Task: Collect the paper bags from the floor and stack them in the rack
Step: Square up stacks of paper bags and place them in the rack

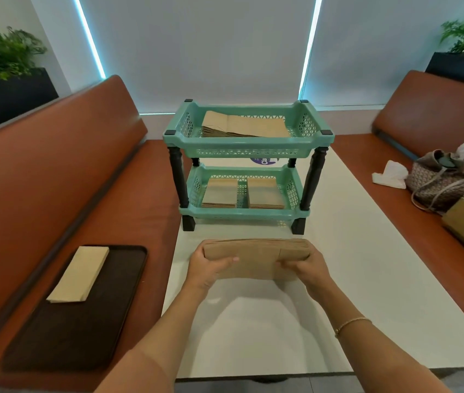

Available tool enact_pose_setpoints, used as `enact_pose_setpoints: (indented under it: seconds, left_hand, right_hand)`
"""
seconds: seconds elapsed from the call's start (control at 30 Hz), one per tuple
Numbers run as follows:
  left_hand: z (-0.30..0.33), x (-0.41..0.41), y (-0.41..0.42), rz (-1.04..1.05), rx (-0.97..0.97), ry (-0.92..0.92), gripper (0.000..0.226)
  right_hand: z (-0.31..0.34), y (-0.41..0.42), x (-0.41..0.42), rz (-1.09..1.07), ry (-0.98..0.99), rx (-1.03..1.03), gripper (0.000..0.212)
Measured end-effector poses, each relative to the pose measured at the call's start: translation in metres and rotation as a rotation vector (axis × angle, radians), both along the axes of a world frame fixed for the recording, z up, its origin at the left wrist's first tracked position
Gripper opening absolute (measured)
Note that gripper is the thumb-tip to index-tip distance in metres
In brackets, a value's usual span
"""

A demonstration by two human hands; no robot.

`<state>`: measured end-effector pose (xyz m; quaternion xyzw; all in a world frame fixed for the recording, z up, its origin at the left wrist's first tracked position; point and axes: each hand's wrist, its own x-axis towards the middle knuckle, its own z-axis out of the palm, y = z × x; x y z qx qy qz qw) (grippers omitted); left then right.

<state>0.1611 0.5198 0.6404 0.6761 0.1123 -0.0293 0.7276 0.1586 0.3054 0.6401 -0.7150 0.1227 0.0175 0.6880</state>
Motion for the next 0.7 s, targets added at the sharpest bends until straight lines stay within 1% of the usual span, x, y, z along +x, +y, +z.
enact_pose_setpoints:
  seconds: [0.13,0.27,0.37,0.47,0.57,0.63,0.7]
  left_hand:
    - [-0.001,-0.005,0.0,-0.006,-0.043,-0.018,0.052]
    - [0.003,-0.007,-0.002,-0.018,-0.053,-0.021,0.045]
    - [0.007,-0.005,0.0,-0.051,-0.036,-0.037,0.045]
    - [0.008,-0.004,0.002,-0.053,-0.011,-0.043,0.046]
    - [0.006,-0.003,0.005,-0.041,0.026,-0.051,0.045]
    - [0.004,-0.001,0.005,-0.05,0.051,-0.051,0.044]
    - [0.002,0.003,0.005,-0.061,0.103,-0.041,0.042]
  right_hand:
    - [0.002,0.001,-0.003,0.028,-0.029,-0.012,0.048]
    - [0.008,0.002,-0.004,-0.005,-0.044,-0.007,0.041]
    - [0.014,0.0,-0.002,-0.011,-0.065,-0.002,0.043]
    - [0.02,-0.004,-0.002,0.027,-0.068,-0.009,0.051]
    - [0.021,-0.006,-0.002,0.056,-0.068,-0.064,0.056]
    - [0.022,-0.006,-0.001,0.075,-0.073,-0.12,0.055]
    - [0.026,-0.005,0.003,0.099,-0.102,-0.285,0.048]
